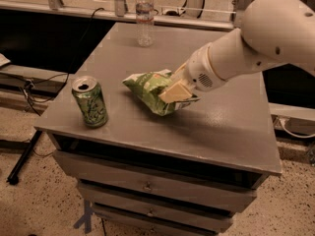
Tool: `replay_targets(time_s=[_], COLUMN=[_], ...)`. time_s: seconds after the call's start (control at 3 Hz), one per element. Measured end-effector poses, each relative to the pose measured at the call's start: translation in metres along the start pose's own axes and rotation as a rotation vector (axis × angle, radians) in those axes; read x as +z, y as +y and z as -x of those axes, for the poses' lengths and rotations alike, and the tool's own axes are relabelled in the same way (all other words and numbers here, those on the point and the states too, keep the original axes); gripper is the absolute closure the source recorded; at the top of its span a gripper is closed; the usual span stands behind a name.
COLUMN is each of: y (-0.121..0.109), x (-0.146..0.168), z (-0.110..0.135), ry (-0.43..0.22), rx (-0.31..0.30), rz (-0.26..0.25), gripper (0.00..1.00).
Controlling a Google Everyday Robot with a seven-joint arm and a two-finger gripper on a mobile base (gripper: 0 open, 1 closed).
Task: Move green jalapeno chip bag near green can
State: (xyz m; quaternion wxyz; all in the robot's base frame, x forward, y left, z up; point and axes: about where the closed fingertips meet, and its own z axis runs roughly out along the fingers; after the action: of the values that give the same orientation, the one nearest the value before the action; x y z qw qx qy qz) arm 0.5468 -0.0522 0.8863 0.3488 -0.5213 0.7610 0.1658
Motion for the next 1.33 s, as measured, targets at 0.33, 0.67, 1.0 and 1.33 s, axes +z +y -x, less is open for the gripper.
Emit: replay_targets(time_s=[0.33,0.67,1.0,1.33], y=[0.014,0.023,0.028,0.031], x=[0.015,0.027,0.035,0.039], z=[0.025,0.038,0.043,0.044], ry=[-0.054,-0.074,-0.082,-0.085], rx=[-0.018,-0.022,-0.013,-0.005], rz=[0.027,0.041,0.054,0.063], gripper=[1.0,0.87,0.63,0.41])
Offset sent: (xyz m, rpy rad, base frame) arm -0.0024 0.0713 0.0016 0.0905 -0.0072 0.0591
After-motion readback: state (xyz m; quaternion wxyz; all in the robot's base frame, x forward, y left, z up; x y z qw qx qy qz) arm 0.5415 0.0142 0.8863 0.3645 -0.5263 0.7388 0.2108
